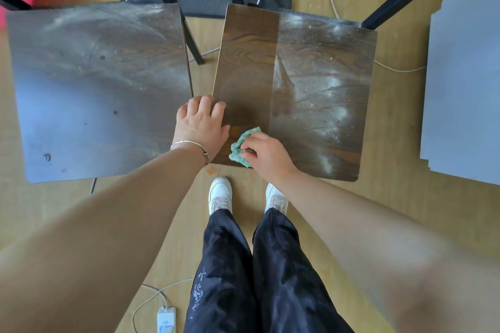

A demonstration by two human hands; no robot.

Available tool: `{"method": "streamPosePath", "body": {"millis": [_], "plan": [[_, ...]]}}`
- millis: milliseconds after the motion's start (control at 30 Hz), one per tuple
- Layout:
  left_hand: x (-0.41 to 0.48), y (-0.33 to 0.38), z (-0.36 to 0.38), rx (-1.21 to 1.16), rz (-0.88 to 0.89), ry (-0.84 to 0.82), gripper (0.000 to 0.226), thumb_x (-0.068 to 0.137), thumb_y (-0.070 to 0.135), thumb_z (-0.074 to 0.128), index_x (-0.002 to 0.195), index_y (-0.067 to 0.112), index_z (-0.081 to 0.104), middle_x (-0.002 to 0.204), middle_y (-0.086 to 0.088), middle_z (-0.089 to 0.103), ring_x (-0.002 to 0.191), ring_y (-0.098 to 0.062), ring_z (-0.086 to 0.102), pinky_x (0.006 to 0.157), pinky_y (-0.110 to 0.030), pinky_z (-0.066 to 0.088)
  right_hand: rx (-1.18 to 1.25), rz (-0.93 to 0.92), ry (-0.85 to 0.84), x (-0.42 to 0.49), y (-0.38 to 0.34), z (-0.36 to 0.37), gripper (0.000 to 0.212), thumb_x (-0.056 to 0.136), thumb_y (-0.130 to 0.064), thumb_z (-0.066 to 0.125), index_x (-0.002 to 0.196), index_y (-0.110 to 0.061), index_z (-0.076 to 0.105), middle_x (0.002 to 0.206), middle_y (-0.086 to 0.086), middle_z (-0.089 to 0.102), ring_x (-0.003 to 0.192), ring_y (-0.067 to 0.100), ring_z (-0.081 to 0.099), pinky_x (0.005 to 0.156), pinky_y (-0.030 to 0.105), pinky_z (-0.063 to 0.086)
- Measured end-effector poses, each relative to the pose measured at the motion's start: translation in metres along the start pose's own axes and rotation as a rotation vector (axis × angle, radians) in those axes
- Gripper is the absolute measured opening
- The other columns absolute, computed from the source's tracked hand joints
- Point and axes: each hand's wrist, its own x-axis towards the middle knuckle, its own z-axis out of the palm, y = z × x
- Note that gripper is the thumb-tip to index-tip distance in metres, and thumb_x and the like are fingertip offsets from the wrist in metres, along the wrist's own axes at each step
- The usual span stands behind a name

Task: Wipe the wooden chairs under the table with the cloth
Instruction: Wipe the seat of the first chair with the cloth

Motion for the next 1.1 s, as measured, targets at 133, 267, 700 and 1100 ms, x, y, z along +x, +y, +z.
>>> {"method": "streamPosePath", "body": {"millis": [133,267,700,1100], "plan": [[0.035,0.0,-0.009,-0.006,-0.018,0.004,0.049,0.094,0.045,0.045,0.137,0.023,0.039,0.138,-0.006,0.039,0.126,-0.031,0.036,0.102,-0.045,0.035,-0.038,0.04,0.094,0.06,0.015,-0.046,0.008,0.086,-0.015,0.065,0.081,-0.01,0.067,0.09,-0.002,0.057,0.08,0.022,0.056,0.067,0.037,0.047],[0.078,-0.001,-0.02,-0.01,-0.029,0.035,0.05,0.092,0.047,0.047,0.136,0.023,0.039,0.137,-0.005,0.039,0.123,-0.031,0.036,0.098,-0.045,0.036,-0.072,0.082,0.222,0.134,0.029,-0.106,0.008,0.087,-0.016,0.064,0.082,-0.01,0.068,0.093,-0.005,0.054,0.086,0.024,0.057,0.071,0.034,0.045],[0.131,0.002,-0.02,0.0,0.02,0.075,0.05,0.093,0.049,0.044,0.137,0.024,0.037,0.139,-0.005,0.038,0.126,-0.03,0.035,0.104,-0.046,0.034,-0.072,0.406,0.296,0.224,0.05,-0.158,0.01,0.092,-0.028,0.064,0.096,-0.019,0.065,0.099,0.0,0.065,0.089,0.018,0.059,0.07,0.027,0.044],[0.075,0.012,-0.019,0.005,0.061,0.05,0.051,0.091,0.046,0.05,0.134,0.02,0.042,0.135,-0.007,0.041,0.121,-0.032,0.038,0.098,-0.046,0.036,-0.054,0.33,0.169,0.109,0.034,-0.086,0.01,0.09,-0.019,0.063,0.082,-0.015,0.058,0.078,-0.002,0.054,0.076,0.023,0.052,0.065,0.035,0.044]]}}
